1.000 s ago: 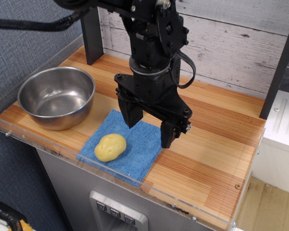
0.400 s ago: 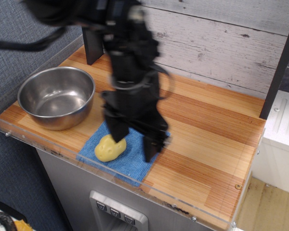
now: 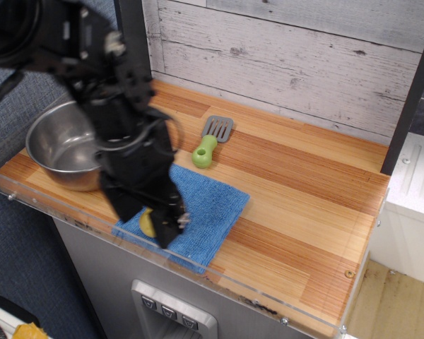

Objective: Place the potatoe on the right side of table

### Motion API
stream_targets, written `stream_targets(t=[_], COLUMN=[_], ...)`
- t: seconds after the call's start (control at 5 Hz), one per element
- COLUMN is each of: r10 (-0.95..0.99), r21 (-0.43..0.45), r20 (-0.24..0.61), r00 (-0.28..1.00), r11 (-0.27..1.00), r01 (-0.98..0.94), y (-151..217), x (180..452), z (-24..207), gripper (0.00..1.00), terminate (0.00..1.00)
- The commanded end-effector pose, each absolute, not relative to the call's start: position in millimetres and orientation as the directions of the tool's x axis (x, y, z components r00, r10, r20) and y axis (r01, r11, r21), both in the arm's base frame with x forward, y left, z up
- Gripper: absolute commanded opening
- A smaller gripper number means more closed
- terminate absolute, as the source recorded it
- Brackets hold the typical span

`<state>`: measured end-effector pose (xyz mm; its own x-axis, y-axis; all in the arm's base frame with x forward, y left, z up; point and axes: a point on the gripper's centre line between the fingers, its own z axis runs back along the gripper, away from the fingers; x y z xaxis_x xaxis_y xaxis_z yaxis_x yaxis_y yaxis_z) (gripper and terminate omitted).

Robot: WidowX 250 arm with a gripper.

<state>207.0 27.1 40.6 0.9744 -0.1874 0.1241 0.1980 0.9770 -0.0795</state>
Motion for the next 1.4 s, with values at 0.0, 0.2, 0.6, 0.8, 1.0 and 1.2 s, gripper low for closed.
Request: stream_targets(t=[0.0,0.2,0.6,0.8,1.0,1.2], r10=[-0.240,-0.260,-0.265,-0.259,-0.253,-0.254], r21=[-0.049,-0.055,-0.048,-0.051,-0.053,-0.045], r20=[0.128,0.133,0.099,0.125,0.174,0.186], r00=[0.962,0.956,0.959,0.958,0.952,0.949], r11=[0.967,0.961,0.961,0.962,0.962,0.963], r01=[0.248,0.269,0.271,0.267,0.266,0.266], y=[25.1,15.3,7.2,8.2,3.9,-2.4], x=[220.8,227.3,229.4,229.9,238.4,243.6], z=[30.6,23.6,9.8,18.6,38.8,50.2], gripper=[1.00,1.00,0.00,0.00,0.00,0.00], terminate=[0.00,0.00,0.00,0.00,0.00,0.00])
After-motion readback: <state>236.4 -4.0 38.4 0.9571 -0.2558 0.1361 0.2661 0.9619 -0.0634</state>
